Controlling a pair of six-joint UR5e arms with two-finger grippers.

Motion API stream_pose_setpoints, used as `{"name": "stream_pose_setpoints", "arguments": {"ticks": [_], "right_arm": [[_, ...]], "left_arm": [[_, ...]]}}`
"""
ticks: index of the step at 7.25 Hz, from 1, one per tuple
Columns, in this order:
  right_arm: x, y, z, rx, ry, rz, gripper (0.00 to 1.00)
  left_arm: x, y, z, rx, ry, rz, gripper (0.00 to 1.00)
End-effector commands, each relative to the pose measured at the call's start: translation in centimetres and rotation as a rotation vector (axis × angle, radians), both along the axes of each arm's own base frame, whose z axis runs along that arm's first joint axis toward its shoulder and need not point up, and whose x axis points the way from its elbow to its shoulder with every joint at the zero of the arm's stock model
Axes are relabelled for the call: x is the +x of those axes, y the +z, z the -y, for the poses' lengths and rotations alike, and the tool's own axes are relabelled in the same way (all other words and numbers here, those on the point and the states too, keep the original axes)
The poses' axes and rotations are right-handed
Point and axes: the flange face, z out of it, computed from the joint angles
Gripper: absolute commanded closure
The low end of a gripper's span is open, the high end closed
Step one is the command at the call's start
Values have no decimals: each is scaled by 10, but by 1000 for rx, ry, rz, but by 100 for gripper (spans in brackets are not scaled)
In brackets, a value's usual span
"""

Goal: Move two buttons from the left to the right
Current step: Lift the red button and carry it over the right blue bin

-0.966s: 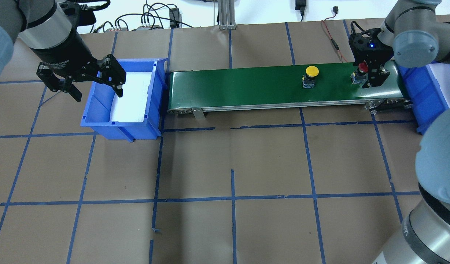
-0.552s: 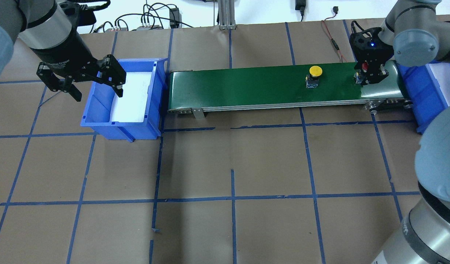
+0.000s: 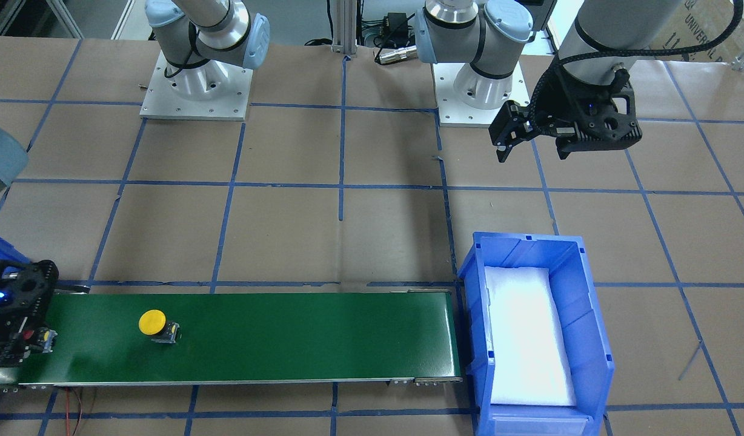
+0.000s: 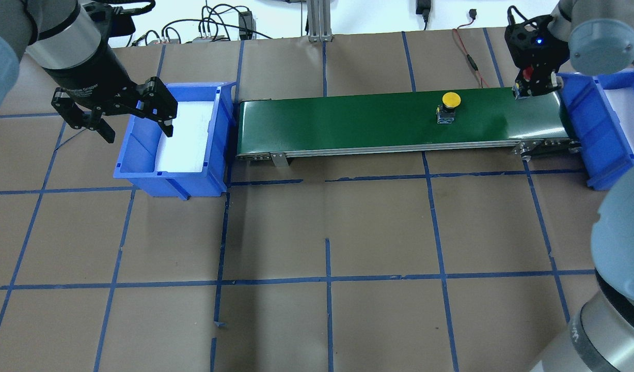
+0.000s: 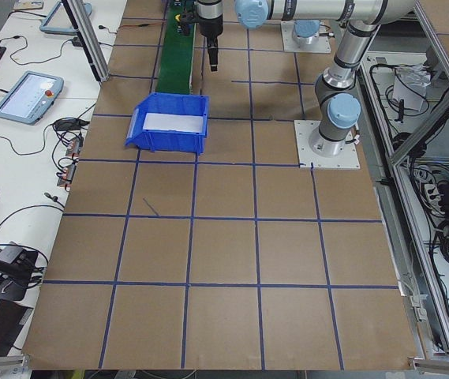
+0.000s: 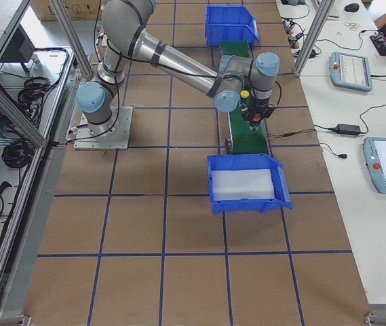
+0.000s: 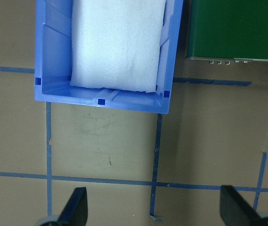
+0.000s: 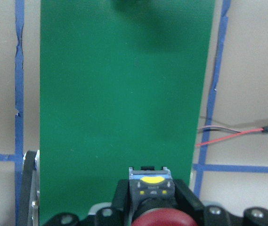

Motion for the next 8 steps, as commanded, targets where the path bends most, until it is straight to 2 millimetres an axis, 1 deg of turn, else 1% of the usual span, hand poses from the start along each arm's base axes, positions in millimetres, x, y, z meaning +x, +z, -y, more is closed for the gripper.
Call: {"name": "stream_pose_setpoints", "arguments": {"ticks": [1,2,3,4,5,6,7,8], "right_arm": [[-44,66,0,-38,-23,-41,95],[-111,65,-14,-33,-106,-42,95],[-179,57,-32,-18,-136,-36,95],[-227,31,-40,0,-109,-19,95],[-248,-17,-31,-7,-48,-17,95],[-266,-47,-28,-13,-1,-31,95],[-265,-62,-31,6,2,-17,95],[-270,-79,-28,18,-2,-23,95]], "left_arm": [[0,0,0,0,-14,1,0],[0,0,0,0,-14,0,0],[0,1,-1,-1,-14,0,0],[0,0,0,0,-16,0,0],[0,0,0,0,-14,0,0],[0,0,0,0,-14,0,0],[0,0,0,0,-14,0,0],[0,0,0,0,-14,0,0]]}}
